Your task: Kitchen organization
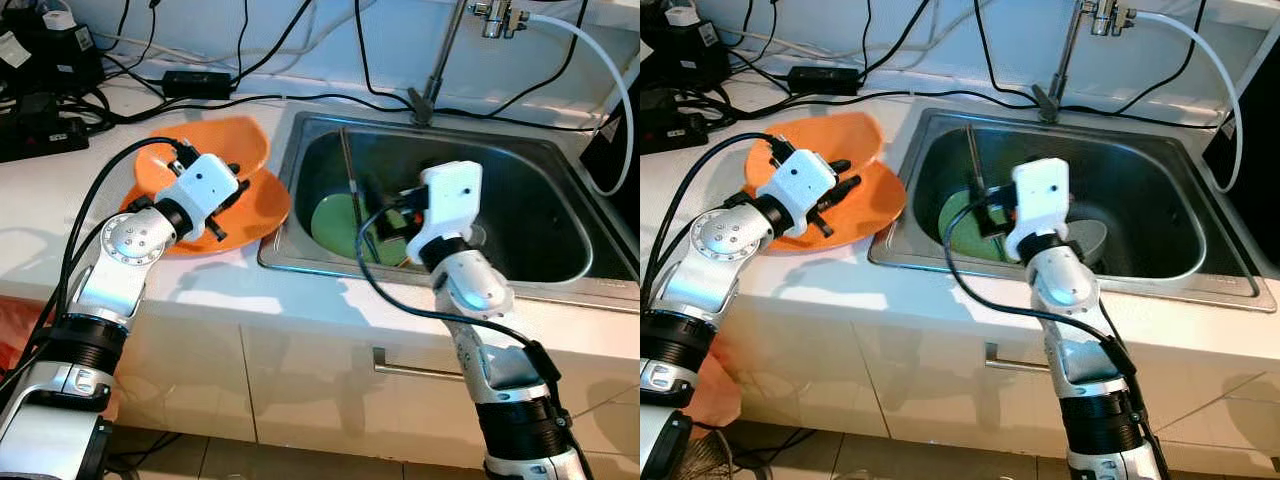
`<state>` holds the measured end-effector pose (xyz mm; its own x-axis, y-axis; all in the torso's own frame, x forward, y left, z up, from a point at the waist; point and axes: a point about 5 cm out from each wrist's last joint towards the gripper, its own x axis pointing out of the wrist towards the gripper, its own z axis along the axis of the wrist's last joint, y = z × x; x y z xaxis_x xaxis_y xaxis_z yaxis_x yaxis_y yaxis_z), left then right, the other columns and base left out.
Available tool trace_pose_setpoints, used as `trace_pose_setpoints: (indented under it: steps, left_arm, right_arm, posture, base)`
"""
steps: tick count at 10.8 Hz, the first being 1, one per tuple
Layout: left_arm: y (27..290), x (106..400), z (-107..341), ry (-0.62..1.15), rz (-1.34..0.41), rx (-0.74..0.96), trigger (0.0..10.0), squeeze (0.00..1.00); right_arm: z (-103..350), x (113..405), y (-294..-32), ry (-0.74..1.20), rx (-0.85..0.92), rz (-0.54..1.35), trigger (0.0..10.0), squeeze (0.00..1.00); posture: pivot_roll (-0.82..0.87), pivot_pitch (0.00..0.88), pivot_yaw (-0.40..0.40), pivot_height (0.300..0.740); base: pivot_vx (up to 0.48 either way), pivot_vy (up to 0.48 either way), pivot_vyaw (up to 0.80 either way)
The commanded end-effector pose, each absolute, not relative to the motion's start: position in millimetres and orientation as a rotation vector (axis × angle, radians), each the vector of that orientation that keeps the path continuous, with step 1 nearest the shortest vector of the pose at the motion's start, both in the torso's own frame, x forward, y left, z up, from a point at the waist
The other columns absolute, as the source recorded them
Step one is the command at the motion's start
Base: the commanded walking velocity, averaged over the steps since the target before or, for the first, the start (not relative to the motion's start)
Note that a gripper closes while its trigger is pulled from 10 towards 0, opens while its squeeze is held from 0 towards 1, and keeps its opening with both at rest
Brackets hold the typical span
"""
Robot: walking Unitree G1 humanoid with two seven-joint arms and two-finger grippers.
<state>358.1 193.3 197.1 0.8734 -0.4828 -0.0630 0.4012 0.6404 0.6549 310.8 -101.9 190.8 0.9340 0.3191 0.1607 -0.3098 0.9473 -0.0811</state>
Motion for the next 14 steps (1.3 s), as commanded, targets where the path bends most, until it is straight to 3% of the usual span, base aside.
trace_pose_setpoints:
  steps: [1, 4, 7, 9, 11, 13, 14]
  left_arm:
    - [191.5, 359.9, 201.6, -0.146, -0.5, 0.711, 0.0, 0.0]
    - [185.9, 358.5, 197.6, -0.166, -0.53, 0.717, 0.0, 0.0]
    - [182.4, 353.3, 191.1, -0.181, -0.586, 0.795, 0.0, 0.0]
    - [184.7, 350.4, 191.3, -0.217, -0.594, 0.905, 0.0, 0.0]
    - [176.6, 348.3, 208.8, -0.417, -0.494, 1.0, 0.0, 0.0]
    - [158.7, 348.2, 224.4, -0.568, -0.465, 1.035, 0.0, 0.0]
    - [149.2, 348.1, 229.8, -0.635, -0.459, 1.048, 0.0, 0.0]
  right_arm:
    - [192.8, 308.5, -101.2, -0.171, -0.047, 0.349, 10.0, 0.0]
    - [182.8, 297.8, -93.2, -0.063, -0.019, 0.592, 10.0, 0.0]
    - [179.1, 289.8, -94.0, -0.002, 0.022, 0.699, 10.0, 0.0]
    - [176.8, 289.6, -98.8, 0.019, 0.034, 0.703, 10.0, 0.0]
    - [180.9, 294.2, -105.5, 0.0, 0.038, 0.645, 10.0, 0.0]
    - [184.8, 300.5, -110.7, -0.015, 0.058, 0.582, 10.0, 1.0]
    - [187.1, 303.0, -112.3, -0.024, 0.06, 0.562, 10.0, 1.0]
  posture:
    - [0.08, 0.0, -0.056, 0.74]
    - [0.07, 0.0, -0.057, 0.74]
    - [0.08, 0.0, -0.064, 0.74]
    - [0.07, 0.002, -0.065, 0.74]
    - [0.07, 0.004, -0.064, 0.74]
    - [0.08, 0.003, -0.064, 0.74]
    - [0.08, 0.003, -0.061, 0.74]
  base:
    - [0.0, 0.0, 0.0]
    - [0.0, 0.0, 0.0]
    - [0.0, 0.0, 0.0]
    - [0.0, 0.0, 0.0]
    - [0.0, 0.0, 0.0]
    - [0.0, 0.0, 0.0]
    - [0.0, 0.0, 0.0]
